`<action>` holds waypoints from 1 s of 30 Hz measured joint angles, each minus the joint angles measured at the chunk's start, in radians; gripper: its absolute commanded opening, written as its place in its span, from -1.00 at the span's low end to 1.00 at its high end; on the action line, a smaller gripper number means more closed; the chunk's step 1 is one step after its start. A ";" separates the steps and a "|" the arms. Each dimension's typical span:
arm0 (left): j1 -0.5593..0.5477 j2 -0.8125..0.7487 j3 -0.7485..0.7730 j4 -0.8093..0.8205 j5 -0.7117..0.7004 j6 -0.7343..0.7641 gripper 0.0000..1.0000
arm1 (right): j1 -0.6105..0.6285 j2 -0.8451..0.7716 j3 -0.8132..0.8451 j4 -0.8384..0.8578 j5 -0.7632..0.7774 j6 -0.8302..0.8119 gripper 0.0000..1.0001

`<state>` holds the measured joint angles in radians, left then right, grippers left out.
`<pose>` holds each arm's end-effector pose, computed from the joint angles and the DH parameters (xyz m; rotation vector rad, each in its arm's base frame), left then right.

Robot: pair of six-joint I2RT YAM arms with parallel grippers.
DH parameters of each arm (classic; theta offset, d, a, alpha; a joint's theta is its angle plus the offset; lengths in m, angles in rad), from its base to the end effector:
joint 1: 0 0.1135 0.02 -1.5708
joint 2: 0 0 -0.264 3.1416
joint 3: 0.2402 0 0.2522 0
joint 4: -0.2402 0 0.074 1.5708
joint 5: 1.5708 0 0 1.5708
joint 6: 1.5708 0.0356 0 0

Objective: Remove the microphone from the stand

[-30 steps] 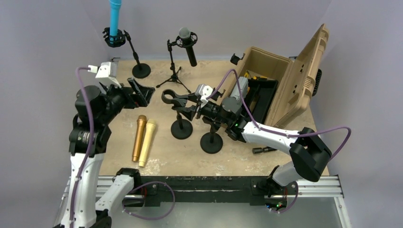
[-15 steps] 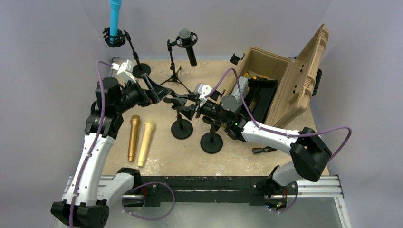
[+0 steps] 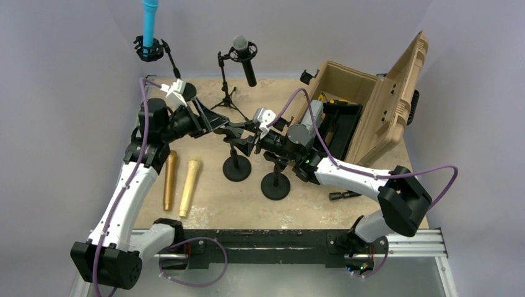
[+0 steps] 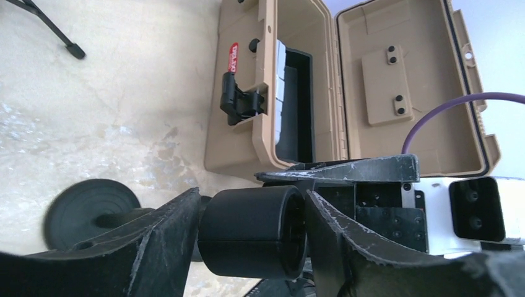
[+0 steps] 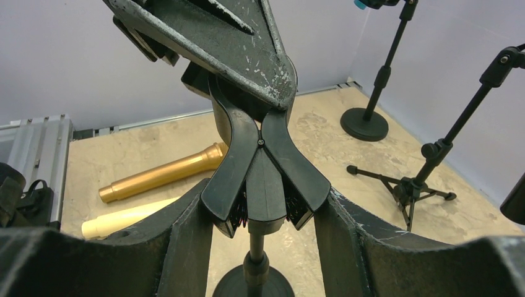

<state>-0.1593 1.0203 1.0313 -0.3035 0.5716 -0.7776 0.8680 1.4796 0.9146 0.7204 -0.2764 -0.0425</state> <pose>0.2198 -0.0548 0.3712 -0.1867 1.9773 -1.1599 0.2136 0.2672 0.3127 -0.8556 1.2076 0.8710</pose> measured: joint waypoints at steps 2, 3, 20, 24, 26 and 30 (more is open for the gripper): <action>-0.003 0.007 -0.010 0.008 0.009 -0.008 0.04 | 0.000 0.000 0.000 0.000 0.002 0.000 -0.32; -0.005 0.009 -0.013 0.019 0.016 -0.013 -0.03 | 0.000 0.000 0.000 -0.002 0.002 0.002 -0.23; -0.012 0.018 -0.105 0.138 0.050 0.007 -0.63 | -0.003 -0.182 0.048 -0.063 0.047 0.017 0.76; -0.013 0.015 -0.146 0.162 0.042 0.019 -0.66 | -0.003 -0.274 0.056 -0.063 0.049 0.018 0.79; -0.014 0.012 -0.163 0.175 0.038 0.023 -0.66 | -0.003 -0.314 0.058 -0.063 0.050 0.020 0.79; -0.014 0.026 -0.183 0.194 0.037 0.030 -0.69 | -0.003 -0.378 0.066 -0.065 0.050 0.024 0.80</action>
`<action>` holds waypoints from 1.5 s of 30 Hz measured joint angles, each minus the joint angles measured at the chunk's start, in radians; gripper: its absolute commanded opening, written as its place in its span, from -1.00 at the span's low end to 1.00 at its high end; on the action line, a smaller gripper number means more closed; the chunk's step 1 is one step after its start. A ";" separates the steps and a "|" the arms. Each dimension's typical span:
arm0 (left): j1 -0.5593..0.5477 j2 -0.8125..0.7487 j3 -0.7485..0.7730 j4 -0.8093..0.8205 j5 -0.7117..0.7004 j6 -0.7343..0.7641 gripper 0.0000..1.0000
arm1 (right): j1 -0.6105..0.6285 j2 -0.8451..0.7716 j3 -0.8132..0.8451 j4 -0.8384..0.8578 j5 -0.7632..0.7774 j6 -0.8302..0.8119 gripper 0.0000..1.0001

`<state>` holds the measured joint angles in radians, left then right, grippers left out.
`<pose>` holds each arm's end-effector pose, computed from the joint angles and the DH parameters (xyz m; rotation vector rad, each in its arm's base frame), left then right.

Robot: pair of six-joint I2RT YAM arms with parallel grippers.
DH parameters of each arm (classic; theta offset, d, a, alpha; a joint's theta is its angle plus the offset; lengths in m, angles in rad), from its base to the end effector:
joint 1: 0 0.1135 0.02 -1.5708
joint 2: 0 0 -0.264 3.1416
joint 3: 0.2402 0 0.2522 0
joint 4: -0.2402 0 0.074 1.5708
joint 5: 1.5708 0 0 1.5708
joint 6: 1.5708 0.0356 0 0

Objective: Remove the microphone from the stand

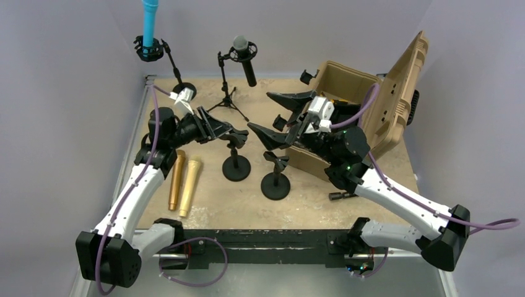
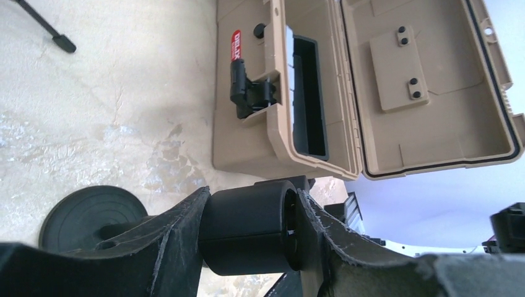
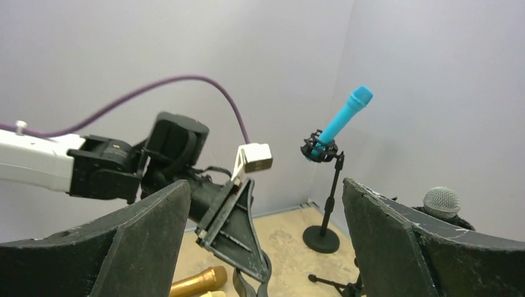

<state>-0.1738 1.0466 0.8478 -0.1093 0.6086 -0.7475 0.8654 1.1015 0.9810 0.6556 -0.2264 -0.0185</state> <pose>0.2311 -0.0612 0.3212 -0.1223 1.9981 -1.1830 0.1524 0.1913 0.4345 -0.6501 0.8752 0.8820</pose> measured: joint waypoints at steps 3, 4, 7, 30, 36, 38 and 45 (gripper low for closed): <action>0.000 0.029 -0.012 -0.001 -0.001 0.012 -0.71 | 0.000 -0.025 0.002 -0.010 0.000 0.000 0.80; 0.000 0.040 -0.018 -0.006 -0.003 0.019 -0.72 | 0.000 -0.031 0.002 -0.014 0.001 0.000 0.80; -0.003 0.074 -0.031 0.011 0.003 0.025 -0.73 | 0.000 -0.046 0.002 -0.027 0.002 0.000 0.80; -0.037 0.316 0.096 0.219 0.111 -0.205 -0.90 | 0.000 -0.129 0.001 -0.084 0.035 0.053 0.82; -0.116 0.381 0.134 0.282 0.106 -0.276 -0.96 | 0.000 -0.134 0.001 -0.089 0.043 0.061 0.82; -0.158 0.408 0.158 0.307 0.108 -0.310 -0.98 | 0.000 -0.134 0.001 -0.092 0.050 0.062 0.82; -0.216 0.471 0.206 0.394 0.113 -0.385 -0.99 | 0.000 -0.137 -0.003 -0.097 0.053 0.065 0.82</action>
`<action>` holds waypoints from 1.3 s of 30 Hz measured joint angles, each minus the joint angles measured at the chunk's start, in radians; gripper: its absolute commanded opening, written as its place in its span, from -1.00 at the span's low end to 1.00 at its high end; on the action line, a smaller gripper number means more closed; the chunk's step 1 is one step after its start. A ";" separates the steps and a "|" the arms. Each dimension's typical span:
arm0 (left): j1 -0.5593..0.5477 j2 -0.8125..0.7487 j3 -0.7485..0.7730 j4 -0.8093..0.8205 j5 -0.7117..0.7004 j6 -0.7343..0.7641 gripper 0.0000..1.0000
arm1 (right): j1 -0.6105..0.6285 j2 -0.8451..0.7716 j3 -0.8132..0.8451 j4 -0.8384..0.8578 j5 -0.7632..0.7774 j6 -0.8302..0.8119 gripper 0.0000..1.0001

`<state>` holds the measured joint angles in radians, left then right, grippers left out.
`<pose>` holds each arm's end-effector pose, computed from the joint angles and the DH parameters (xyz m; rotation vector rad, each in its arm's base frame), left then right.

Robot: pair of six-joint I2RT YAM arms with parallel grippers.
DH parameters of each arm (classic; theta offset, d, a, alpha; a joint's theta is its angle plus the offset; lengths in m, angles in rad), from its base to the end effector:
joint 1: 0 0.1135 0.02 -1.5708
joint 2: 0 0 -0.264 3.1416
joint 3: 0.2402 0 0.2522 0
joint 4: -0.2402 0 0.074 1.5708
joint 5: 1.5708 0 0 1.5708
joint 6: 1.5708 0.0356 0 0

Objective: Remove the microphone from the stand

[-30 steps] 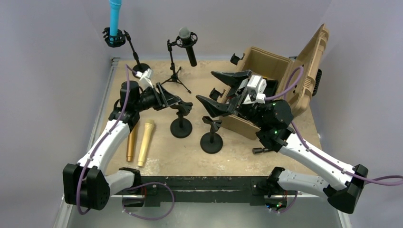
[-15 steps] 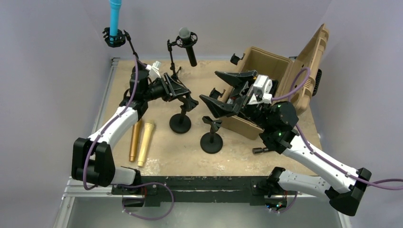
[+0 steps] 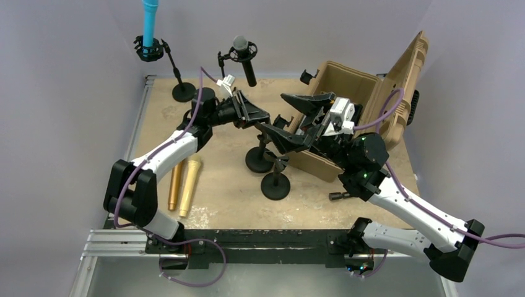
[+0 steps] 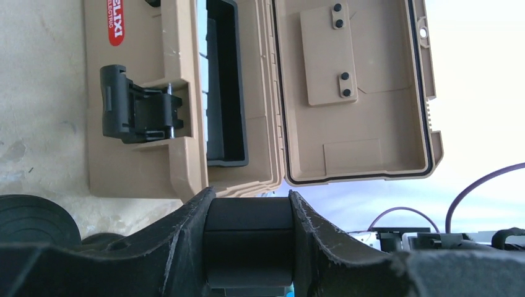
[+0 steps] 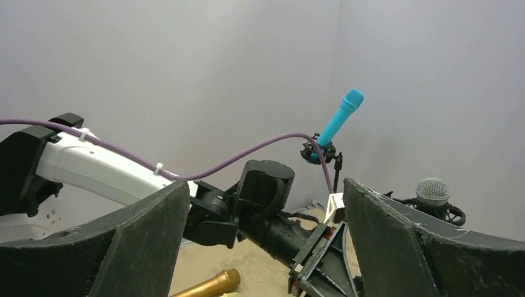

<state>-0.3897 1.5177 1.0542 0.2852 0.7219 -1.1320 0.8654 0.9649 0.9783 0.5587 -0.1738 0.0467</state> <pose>0.3158 -0.1551 0.3034 -0.1343 2.0474 -1.6628 0.1285 0.1604 0.4528 -0.5641 0.8845 0.9174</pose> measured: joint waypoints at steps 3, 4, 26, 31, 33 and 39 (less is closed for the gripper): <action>-0.004 0.030 0.006 0.018 -0.004 -0.002 -0.99 | 0.000 -0.011 -0.008 -0.007 0.001 0.005 0.82; -0.004 0.044 0.006 0.029 -0.004 -0.003 -0.98 | 0.000 -0.014 -0.010 -0.008 0.001 0.006 0.82; -0.006 -0.108 0.103 -0.472 -0.264 0.402 0.39 | 0.000 -0.052 -0.031 -0.021 0.008 0.022 0.82; -0.006 -0.193 0.170 -0.644 -0.481 0.573 0.37 | 0.000 -0.051 -0.038 -0.021 0.007 0.025 0.82; -0.006 -0.217 0.195 -0.686 -0.582 0.628 0.39 | 0.000 -0.050 -0.038 -0.021 0.007 0.026 0.82; 0.016 -0.183 0.344 -0.712 -0.731 0.710 0.58 | 0.000 -0.047 -0.038 -0.020 0.007 0.042 0.82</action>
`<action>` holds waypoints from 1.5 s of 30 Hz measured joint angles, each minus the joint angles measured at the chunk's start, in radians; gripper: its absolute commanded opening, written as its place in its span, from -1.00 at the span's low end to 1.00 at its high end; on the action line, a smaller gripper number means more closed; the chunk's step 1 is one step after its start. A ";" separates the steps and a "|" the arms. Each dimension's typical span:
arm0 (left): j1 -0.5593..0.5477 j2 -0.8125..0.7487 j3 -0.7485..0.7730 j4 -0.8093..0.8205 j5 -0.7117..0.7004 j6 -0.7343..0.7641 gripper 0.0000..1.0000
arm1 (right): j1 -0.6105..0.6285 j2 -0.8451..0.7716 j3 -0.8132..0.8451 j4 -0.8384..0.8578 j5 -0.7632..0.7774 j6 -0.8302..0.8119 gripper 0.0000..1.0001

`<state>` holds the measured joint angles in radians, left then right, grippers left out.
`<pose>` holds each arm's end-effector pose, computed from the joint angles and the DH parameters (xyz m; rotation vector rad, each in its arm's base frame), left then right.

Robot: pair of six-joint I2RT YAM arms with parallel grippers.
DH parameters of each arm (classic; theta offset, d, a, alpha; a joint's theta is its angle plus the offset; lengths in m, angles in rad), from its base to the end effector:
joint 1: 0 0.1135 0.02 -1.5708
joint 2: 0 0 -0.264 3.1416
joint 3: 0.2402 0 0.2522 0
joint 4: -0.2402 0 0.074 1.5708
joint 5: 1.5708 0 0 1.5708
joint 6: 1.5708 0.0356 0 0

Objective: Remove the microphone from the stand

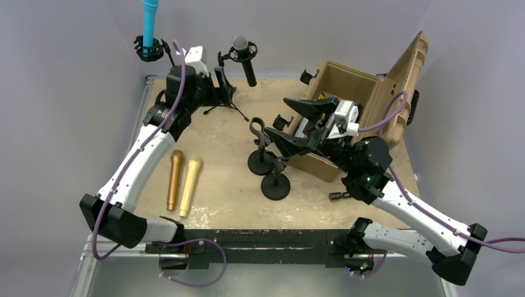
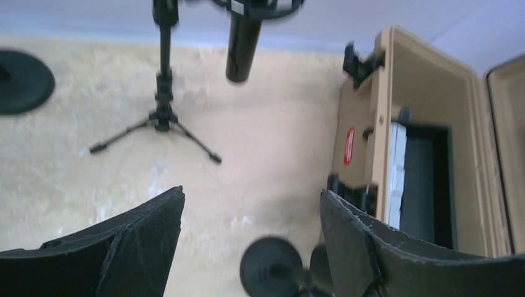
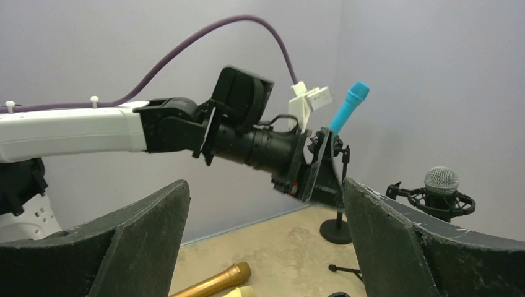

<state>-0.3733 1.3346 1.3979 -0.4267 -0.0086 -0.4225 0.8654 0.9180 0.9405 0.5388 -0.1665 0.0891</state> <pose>0.2807 -0.1096 0.4066 -0.0543 1.9690 -0.5185 0.1223 0.1527 0.4468 -0.5445 0.9124 0.9514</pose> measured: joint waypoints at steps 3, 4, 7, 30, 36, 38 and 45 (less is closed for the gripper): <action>0.025 0.061 0.093 0.041 -0.003 0.006 0.54 | 0.000 0.000 0.000 0.007 0.000 0.008 0.82; 0.031 0.091 0.130 0.064 -0.003 0.008 0.52 | 0.000 -0.001 0.000 0.008 0.000 0.010 0.82; 0.045 0.186 0.224 0.121 0.005 0.016 0.52 | 0.000 -0.002 0.000 0.008 0.000 0.015 0.82; 0.048 0.586 0.522 0.381 0.014 0.172 0.43 | 0.000 0.017 0.003 -0.012 0.020 0.016 0.82; 0.048 0.658 0.560 0.412 -0.029 0.180 0.27 | 0.000 0.027 0.008 -0.016 0.019 0.016 0.82; 0.048 0.677 0.564 0.420 -0.032 0.180 0.09 | 0.000 0.028 0.008 -0.016 0.020 0.016 0.82; 0.047 0.702 0.574 0.448 -0.030 0.180 -0.44 | 0.000 0.031 0.018 -0.037 0.024 0.016 0.82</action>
<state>-0.3267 2.0365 1.9717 0.0216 -0.0383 -0.2420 0.8654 0.9489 0.9585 0.5022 -0.1429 0.1055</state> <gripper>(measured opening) 0.500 0.910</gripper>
